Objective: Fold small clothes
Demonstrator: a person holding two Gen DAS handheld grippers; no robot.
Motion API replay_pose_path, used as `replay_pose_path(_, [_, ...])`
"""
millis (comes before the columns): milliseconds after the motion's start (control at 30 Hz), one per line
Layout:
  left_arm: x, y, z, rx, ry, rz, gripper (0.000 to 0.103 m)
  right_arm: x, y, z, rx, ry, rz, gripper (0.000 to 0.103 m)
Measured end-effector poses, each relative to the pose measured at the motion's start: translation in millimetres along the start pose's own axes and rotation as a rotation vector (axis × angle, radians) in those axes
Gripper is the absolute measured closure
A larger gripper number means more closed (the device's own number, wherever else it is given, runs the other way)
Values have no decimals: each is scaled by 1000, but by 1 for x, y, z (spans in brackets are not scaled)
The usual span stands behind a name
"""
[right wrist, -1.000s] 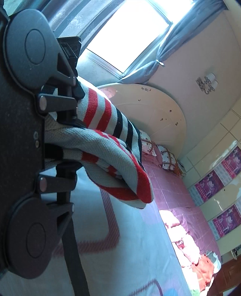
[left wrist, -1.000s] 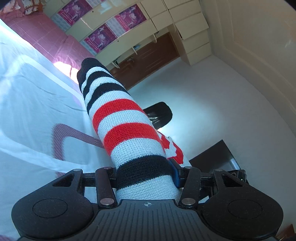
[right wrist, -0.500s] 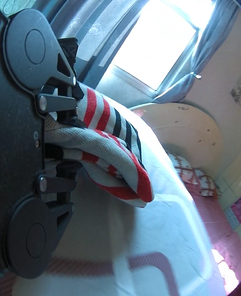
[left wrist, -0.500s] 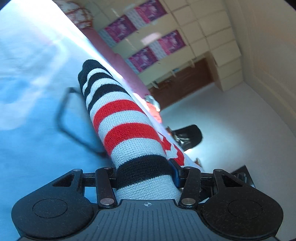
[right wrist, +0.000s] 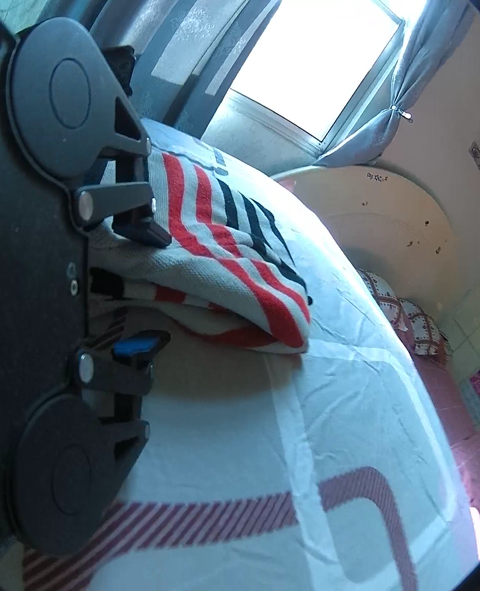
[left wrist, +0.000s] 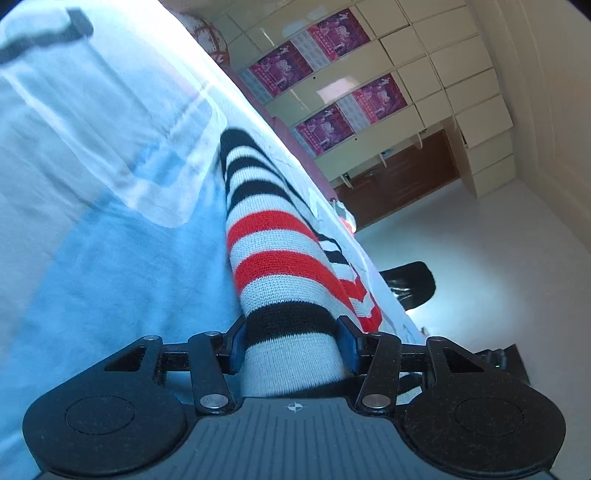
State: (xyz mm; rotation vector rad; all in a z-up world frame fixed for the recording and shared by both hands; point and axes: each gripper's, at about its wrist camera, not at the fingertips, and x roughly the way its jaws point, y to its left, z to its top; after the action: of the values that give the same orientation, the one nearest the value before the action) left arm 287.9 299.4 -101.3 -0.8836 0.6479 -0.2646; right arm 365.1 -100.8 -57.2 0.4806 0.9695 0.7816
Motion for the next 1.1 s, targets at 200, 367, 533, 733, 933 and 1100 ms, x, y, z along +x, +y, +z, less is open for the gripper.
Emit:
replay_pose_path(200, [-31, -46, 8, 151, -94, 34, 54, -32, 64, -2, -260, -77, -30, 69])
replay_pose_path(367, [-5, -77, 4, 303, -42, 109, 54, 3, 86, -12, -376, -24, -98, 77])
replay_pose_path(533, [8, -88, -32, 480, -13, 230, 54, 20, 74, -31, -456, 1, -251, 99])
replay_pose_path(733, [-36, -99, -48, 491, -87, 216, 54, -8, 102, -43, -513, -39, -293, 84])
replay_pose_path(933, [-30, -106, -77, 638, -48, 326, 54, 2, 95, -69, -567, -19, -409, 82])
replay_pose_path(1100, [-53, -132, -86, 641, -104, 410, 44, -25, 109, -58, -490, -53, -394, 71])
